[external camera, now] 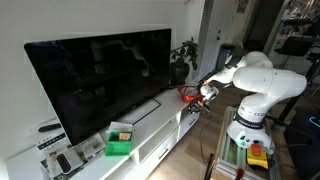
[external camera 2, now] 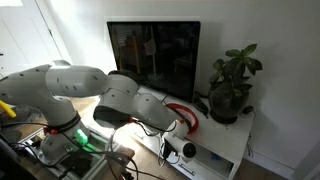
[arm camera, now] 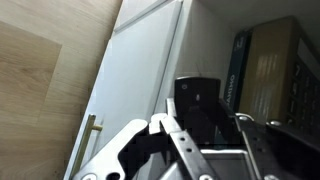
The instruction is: Put the remote in the first shelf, from the right, on the TV stand
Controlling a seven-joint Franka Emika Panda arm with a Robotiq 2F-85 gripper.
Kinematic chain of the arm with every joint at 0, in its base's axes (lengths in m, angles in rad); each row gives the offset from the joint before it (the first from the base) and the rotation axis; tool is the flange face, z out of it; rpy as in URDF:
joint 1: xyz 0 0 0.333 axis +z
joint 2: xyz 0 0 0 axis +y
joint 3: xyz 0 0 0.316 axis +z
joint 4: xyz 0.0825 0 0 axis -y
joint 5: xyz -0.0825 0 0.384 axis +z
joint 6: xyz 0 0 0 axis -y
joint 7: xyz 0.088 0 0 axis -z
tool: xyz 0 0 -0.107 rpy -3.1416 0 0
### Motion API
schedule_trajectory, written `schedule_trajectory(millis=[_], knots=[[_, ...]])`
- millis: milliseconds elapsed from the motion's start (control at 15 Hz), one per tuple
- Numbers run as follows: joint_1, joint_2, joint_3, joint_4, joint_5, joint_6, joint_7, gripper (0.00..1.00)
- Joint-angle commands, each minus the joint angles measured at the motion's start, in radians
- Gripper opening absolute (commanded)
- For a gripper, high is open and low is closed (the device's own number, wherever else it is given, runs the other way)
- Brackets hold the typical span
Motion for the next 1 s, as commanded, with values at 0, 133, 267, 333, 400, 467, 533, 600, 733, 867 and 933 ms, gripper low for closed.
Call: schedule_trajectory(millis=[0,133,267,333,400,467,533,600,733,867,933], knots=[[0.045,0.000,-0.027,0.027,0.087,0.002,0.002,0.17],[0.065,0.000,-0.039,0.032,0.114,0.005,0.002,0.17],[0.085,0.000,-0.050,0.037,0.148,0.005,0.000,0.17],[0.095,0.000,-0.057,0.040,0.162,0.003,-0.002,0.17],[0.108,0.000,-0.065,0.043,0.175,0.009,-0.006,0.17],[0.119,0.000,-0.072,0.044,0.189,0.013,-0.011,0.17],[0.131,0.000,-0.081,0.045,0.199,0.020,-0.013,0.17],[0.139,0.000,-0.087,0.043,0.218,0.031,-0.018,0.17],[0.157,0.000,-0.105,0.045,0.245,0.040,-0.019,0.17],[0.167,0.000,-0.112,0.047,0.276,0.047,-0.028,0.17],[0.170,-0.001,-0.115,0.049,0.290,0.047,-0.031,0.17]])
